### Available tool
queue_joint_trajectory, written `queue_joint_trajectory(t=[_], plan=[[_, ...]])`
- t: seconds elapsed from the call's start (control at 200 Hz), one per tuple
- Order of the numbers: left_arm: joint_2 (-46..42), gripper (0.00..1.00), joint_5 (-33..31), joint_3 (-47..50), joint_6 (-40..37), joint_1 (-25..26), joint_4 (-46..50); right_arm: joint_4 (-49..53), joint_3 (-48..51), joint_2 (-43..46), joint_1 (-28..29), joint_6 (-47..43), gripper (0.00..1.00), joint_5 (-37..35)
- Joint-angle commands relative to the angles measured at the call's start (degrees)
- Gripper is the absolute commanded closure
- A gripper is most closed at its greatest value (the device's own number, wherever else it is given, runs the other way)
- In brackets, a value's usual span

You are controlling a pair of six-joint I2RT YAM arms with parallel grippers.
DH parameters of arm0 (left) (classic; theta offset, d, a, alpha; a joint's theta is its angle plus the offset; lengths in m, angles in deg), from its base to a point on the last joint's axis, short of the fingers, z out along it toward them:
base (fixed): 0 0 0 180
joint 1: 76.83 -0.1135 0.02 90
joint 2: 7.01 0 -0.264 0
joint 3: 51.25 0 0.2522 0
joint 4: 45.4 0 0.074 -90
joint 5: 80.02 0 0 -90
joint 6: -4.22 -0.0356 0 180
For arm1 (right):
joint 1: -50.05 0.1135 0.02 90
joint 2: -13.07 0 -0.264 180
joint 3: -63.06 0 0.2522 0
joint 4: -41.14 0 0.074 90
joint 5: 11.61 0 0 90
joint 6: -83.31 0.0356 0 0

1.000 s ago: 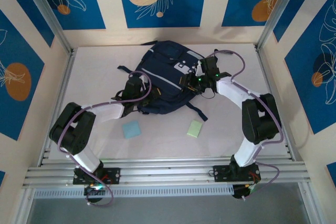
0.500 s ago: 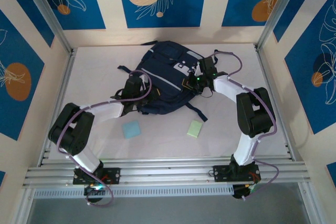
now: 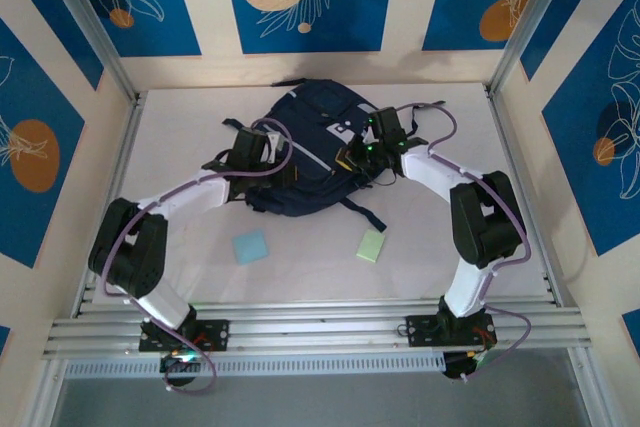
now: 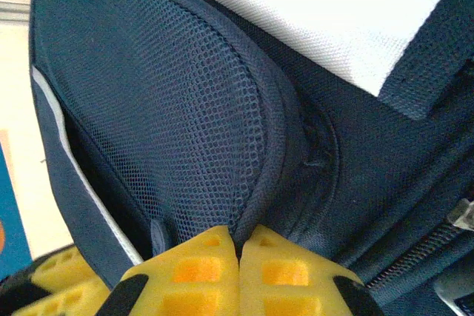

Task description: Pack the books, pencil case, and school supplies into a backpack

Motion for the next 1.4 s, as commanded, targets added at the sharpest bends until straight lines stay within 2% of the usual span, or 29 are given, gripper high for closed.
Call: queue_joint_trajectory(t=[0.0,0.18,0.37,0.605,0.71,0.85,1.15,1.3,1.395], plan=[[-4.91,0.65,2.95,-2.86,-5.88,4.82,2.87,-4.28,-4.91,-1.48,2.87,6.41,1.0,5.37],[-5.4,0.64,4.0,-1.82,-1.23,8.68,0.49,-4.63,-6.71,-2.79,3.42,10.35,1.0,2.8],[-3.88,0.64,4.86,-4.75,0.39,10.44,-0.02,-4.52,-6.41,-3.03,3.8,11.05,1.0,0.67],[-5.39,0.52,-2.11,-8.28,0.46,10.41,7.65,-6.34,-2.02,-0.96,2.64,10.58,1.0,-3.34],[-4.97,0.51,-0.11,-8.96,4.37,10.41,8.53,-6.37,-1.78,-0.95,2.78,9.74,1.0,-3.46],[-3.95,0.51,3.83,-6.69,9.58,11.02,0.52,-7.59,-1.08,-0.86,3.68,10.04,1.0,-2.88],[4.0,0.65,-3.45,-2.92,10.67,12.9,-7.31,-11.26,2.63,1.02,3.44,14.28,1.0,-0.2],[7.93,0.64,-5.46,-3.68,11.37,12.53,-7.2,-11.33,4.55,3.61,2.57,14.15,1.0,0.57],[9.18,0.6,-10.44,-5.31,9.94,12.07,-4.59,-10.96,5.83,5.25,2.29,13.41,1.0,0.92]])
